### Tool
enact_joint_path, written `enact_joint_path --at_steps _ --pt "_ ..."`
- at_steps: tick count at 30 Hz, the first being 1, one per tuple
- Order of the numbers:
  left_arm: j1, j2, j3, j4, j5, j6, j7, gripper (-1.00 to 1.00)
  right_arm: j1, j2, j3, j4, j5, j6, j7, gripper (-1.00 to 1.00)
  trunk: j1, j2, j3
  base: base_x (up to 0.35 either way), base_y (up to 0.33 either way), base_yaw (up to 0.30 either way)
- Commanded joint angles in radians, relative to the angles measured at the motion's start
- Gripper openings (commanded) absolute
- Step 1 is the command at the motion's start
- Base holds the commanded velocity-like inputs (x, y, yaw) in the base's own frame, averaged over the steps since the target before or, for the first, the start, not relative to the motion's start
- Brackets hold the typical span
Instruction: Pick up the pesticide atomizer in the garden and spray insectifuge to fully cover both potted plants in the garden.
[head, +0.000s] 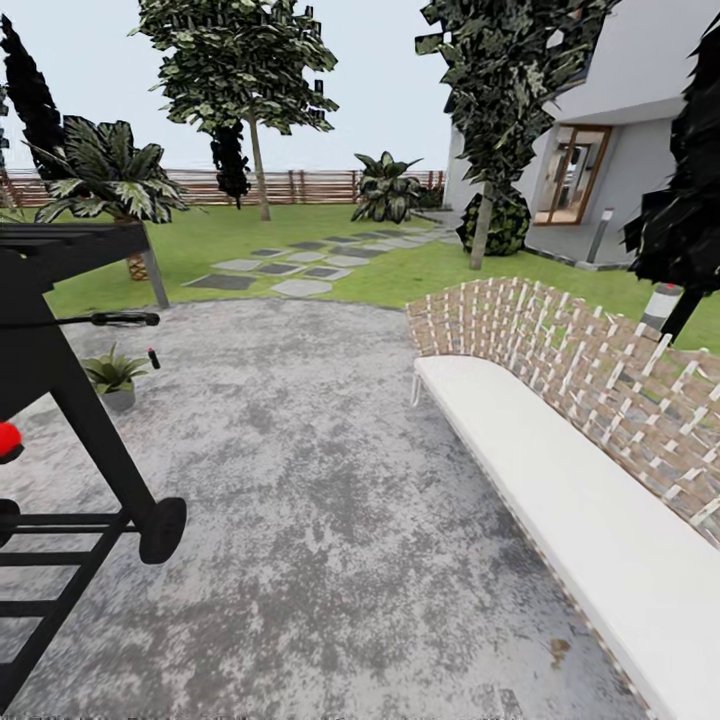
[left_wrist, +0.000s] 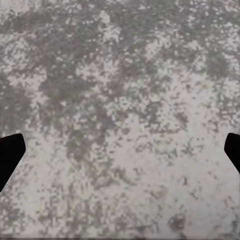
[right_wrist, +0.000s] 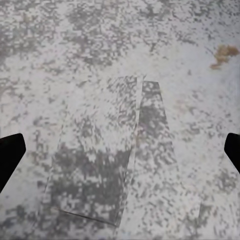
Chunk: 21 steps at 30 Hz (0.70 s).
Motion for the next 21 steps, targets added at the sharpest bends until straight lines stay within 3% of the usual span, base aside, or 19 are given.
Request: enact_joint_path --at_steps 1,21 --pt "-0.001 0.0 0.001 0.001 0.002 -0.003 0.0 1.0 0.0 0.0 0.001 0.0 0.0 -0.003 -0.001 1.0 0.004 -0.008 -0.006 0.0 0.0 0.112" --pt "-0.001 -0.006 0.001 0.002 0.002 -0.004 0.003 1.0 0.0 0.0 0.0 -0.001 0.002 -0.005 -0.002 1.0 0.08 -0.148 -0.096 0.0 0.0 0.157"
